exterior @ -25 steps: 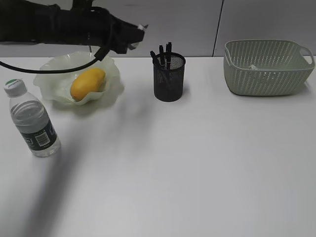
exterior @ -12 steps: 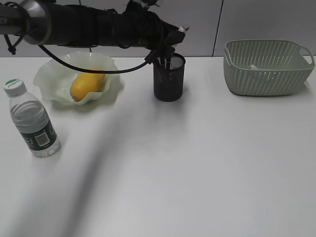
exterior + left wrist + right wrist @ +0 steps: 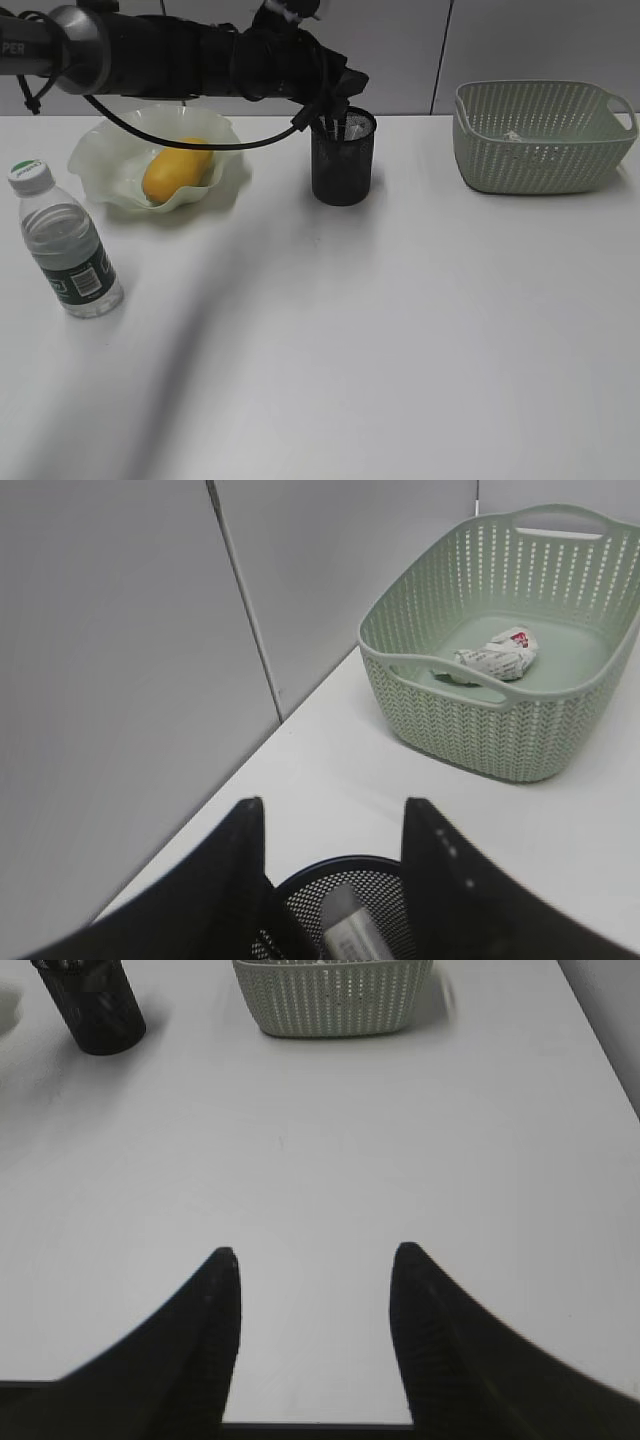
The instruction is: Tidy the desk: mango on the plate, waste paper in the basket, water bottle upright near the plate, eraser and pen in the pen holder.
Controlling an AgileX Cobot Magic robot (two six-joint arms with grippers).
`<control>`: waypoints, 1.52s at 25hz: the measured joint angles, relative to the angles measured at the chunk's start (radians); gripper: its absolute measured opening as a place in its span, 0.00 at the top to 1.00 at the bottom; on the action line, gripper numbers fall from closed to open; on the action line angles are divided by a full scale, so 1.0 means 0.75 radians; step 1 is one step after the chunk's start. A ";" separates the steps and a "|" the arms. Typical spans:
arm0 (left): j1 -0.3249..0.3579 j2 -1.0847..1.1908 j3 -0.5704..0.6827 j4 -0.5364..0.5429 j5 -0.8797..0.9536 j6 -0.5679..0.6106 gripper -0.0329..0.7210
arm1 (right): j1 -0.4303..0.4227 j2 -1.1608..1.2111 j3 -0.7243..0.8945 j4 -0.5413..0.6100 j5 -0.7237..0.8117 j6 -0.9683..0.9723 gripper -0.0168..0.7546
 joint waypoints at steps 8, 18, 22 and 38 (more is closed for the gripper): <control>0.005 -0.039 0.002 0.018 0.052 -0.282 0.43 | 0.000 0.000 0.000 0.000 0.000 0.000 0.47; -0.058 -0.346 -0.004 2.026 0.750 -2.224 0.61 | 0.000 0.000 0.000 0.000 0.000 0.000 0.47; -0.030 -0.541 0.135 2.364 0.605 -2.749 0.63 | 0.000 0.000 0.000 0.000 0.000 0.000 0.47; -0.046 -2.362 1.433 2.472 0.754 -3.023 0.63 | 0.001 0.000 0.000 0.000 0.000 0.000 0.47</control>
